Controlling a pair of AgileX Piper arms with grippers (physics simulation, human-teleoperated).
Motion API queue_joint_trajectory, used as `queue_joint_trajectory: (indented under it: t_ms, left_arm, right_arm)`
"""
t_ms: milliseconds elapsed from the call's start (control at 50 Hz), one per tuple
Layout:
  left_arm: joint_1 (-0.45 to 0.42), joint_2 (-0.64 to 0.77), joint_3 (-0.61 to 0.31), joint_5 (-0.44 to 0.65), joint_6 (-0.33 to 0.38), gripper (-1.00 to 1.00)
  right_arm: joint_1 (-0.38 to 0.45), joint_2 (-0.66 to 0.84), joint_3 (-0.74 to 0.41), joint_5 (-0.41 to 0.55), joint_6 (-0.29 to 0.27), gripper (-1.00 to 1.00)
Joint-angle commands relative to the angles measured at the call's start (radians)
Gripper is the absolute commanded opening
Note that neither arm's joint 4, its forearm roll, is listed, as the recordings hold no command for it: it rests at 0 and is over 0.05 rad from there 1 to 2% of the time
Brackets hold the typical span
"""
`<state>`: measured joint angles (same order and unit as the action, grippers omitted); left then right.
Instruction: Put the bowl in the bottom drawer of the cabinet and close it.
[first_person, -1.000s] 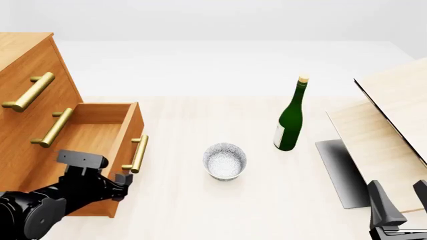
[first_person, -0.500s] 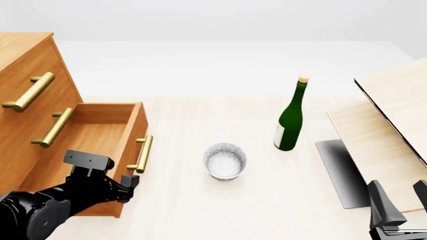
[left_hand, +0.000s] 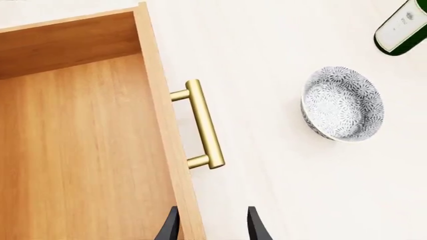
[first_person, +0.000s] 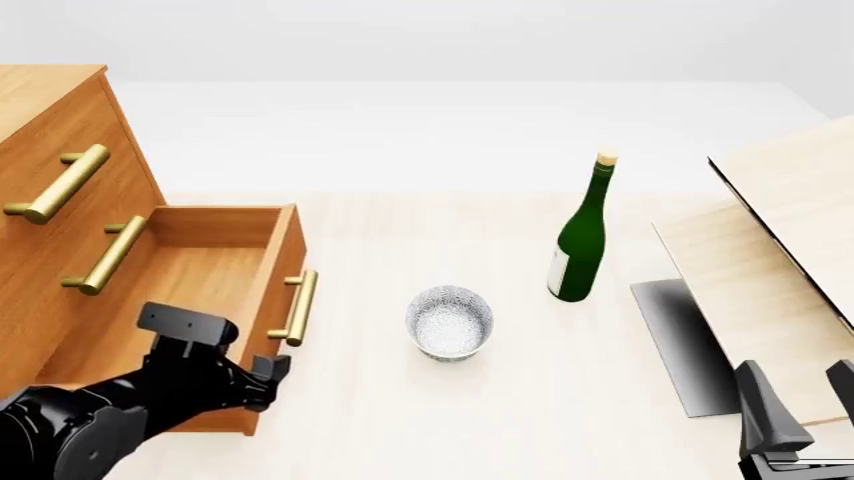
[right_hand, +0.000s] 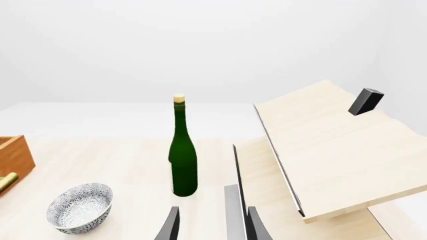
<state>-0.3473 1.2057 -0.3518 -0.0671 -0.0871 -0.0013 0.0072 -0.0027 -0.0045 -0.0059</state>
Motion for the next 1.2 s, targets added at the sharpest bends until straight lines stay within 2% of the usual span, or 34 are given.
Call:
queue_joint_trajectory:
  t_ms: [20, 700, 1200]
  left_arm:
    - [-0.027, -0.006, -0.001, 0.003, -0.015, 1.00]
    - [-0.100, -0.022, -0.003, 0.012, -0.029, 1.00]
    - [-0.072, -0.143, 0.016, 0.078, 0.003, 1.00]
  right_arm:
    - [0.000, -0.001, 0.000, 0.001, 0.000, 1.00]
    - [0.000, -0.001, 0.000, 0.001, 0.000, 1.00]
    - [0.000, -0.001, 0.000, 0.001, 0.000, 1.00]
